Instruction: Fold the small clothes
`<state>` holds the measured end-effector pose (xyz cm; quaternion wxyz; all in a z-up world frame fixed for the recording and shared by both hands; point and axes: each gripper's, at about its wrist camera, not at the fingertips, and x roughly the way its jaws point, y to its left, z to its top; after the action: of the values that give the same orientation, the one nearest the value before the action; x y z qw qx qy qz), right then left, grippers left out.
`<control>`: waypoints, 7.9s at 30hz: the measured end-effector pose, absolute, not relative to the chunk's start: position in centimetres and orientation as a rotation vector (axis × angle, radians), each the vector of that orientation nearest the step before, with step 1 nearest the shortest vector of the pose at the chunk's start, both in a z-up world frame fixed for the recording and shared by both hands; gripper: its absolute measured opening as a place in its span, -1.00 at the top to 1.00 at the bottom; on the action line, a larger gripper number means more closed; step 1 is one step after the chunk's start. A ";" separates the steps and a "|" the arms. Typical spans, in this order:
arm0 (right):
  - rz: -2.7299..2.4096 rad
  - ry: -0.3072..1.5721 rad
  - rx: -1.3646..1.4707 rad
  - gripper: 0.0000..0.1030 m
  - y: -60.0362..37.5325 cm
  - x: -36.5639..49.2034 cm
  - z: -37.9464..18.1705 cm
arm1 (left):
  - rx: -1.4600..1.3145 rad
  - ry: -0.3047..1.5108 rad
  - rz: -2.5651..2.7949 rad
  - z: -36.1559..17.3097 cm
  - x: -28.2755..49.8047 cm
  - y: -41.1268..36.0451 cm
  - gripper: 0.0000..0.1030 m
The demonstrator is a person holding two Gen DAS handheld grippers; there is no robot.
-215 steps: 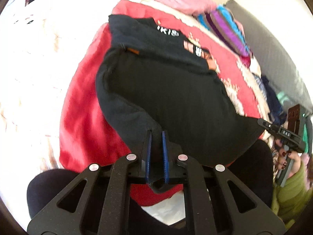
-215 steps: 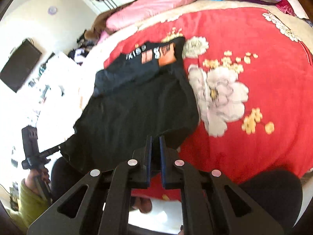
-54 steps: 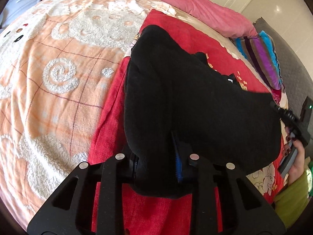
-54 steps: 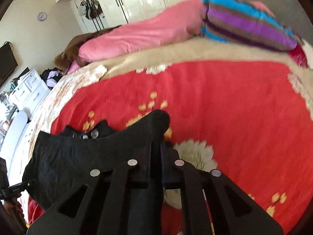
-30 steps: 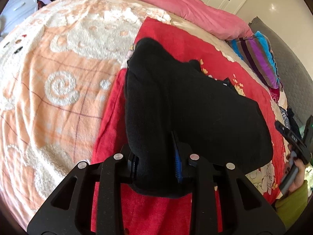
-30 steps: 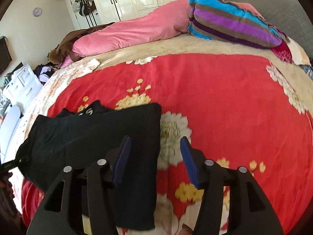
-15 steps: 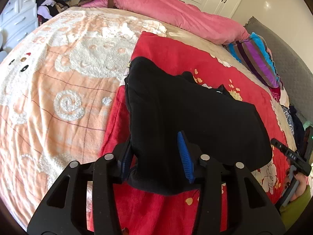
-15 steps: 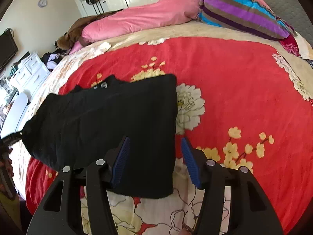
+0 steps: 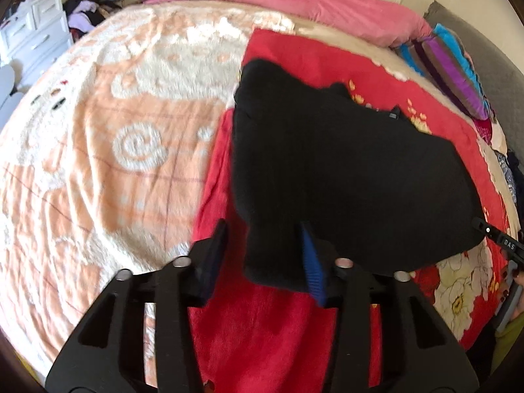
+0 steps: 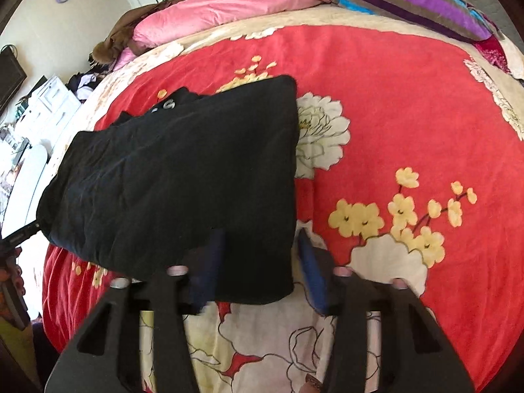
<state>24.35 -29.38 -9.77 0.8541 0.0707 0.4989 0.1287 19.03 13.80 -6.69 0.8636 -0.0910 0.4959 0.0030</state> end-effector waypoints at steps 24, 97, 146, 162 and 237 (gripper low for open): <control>0.187 0.947 0.070 -0.55 -29.4 22.0 -7.0 | -0.239 1.037 0.020 -6.4 17.9 14.4 0.11; 0.634 0.804 -0.395 -0.67 3.3 17.4 -9.1 | -0.550 0.813 0.215 -3.3 17.0 24.8 -0.82; 0.731 0.703 -0.041 0.77 -4.8 19.0 -5.1 | -0.798 0.835 -0.219 -5.5 28.8 17.1 0.74; 0.666 0.703 0.130 0.82 -16.2 18.9 -2.4 | -0.653 0.811 -0.292 0.3 30.0 4.1 0.74; 0.346 0.952 0.418 -0.47 -31.2 32.0 -6.6 | -0.136 0.934 -0.072 -5.0 25.7 -2.8 -0.61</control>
<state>31.97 -31.15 -6.58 0.8536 0.1986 0.4526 0.1646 25.68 -2.85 -5.04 0.8901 -0.0654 0.4497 -0.0349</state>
